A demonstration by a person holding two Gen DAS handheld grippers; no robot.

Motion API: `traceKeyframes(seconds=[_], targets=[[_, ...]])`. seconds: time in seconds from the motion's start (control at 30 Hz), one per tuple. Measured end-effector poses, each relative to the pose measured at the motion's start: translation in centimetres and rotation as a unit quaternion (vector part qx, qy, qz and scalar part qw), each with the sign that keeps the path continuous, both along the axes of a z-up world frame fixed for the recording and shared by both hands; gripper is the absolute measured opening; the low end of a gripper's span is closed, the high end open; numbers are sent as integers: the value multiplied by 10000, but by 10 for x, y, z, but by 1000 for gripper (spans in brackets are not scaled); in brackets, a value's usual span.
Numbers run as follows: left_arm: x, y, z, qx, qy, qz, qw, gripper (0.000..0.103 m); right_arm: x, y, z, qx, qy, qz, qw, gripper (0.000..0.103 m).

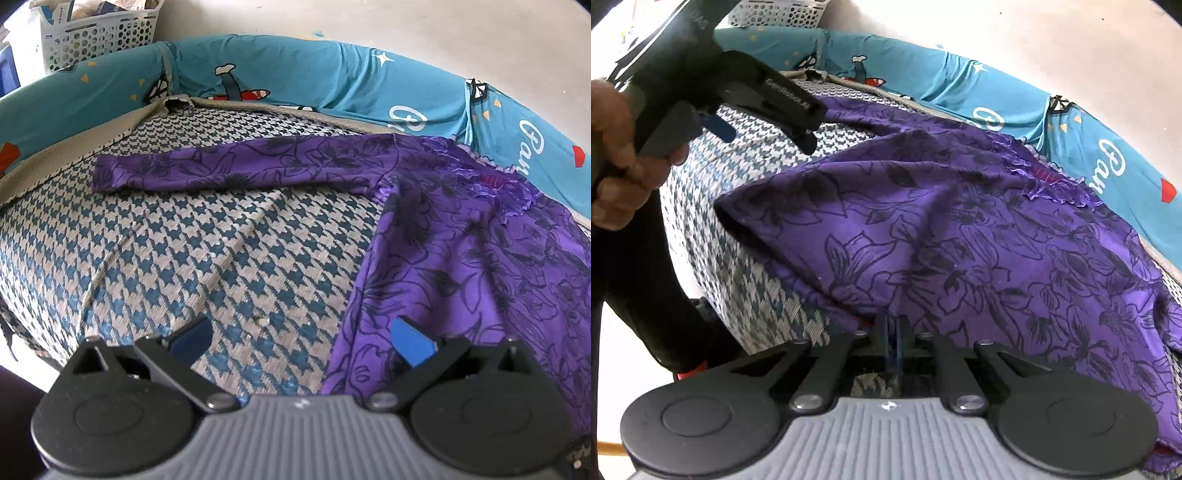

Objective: Fold clothes

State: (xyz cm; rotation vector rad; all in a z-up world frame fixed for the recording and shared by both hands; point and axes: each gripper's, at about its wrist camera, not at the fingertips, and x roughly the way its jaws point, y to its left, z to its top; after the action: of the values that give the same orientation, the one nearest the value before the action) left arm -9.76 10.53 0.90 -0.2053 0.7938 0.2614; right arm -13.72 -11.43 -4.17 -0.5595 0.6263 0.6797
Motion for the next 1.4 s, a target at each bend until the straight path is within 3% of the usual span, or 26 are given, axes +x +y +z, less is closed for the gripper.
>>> traceKeyframes(seconds=[0.27, 0.6, 0.87, 1.1, 1.2, 1.4], targets=[[3, -10, -4, 202, 80, -87, 9997, 103, -5, -6, -1, -99, 165, -37, 9998, 5], [4, -39, -1, 598, -102, -378, 9974, 103, 4, -27, 21, 543, 480, -265, 9970, 7], [12, -69, -10, 617, -15, -825, 9947, 103, 19, -54, 28, 754, 294, -1138, 9902, 12], [17, -88, -17, 567, 92, -1115, 9921, 103, 36, -86, 33, 773, 38, -2147, 9736, 15], [19, -92, -21, 521, 192, -1180, 9915, 103, 46, -102, 36, 825, -60, -2580, 9626, 22], [21, -94, -26, 476, 294, -1161, 9917, 103, 77, -150, 49, 882, -444, -3744, 9220, 33]])
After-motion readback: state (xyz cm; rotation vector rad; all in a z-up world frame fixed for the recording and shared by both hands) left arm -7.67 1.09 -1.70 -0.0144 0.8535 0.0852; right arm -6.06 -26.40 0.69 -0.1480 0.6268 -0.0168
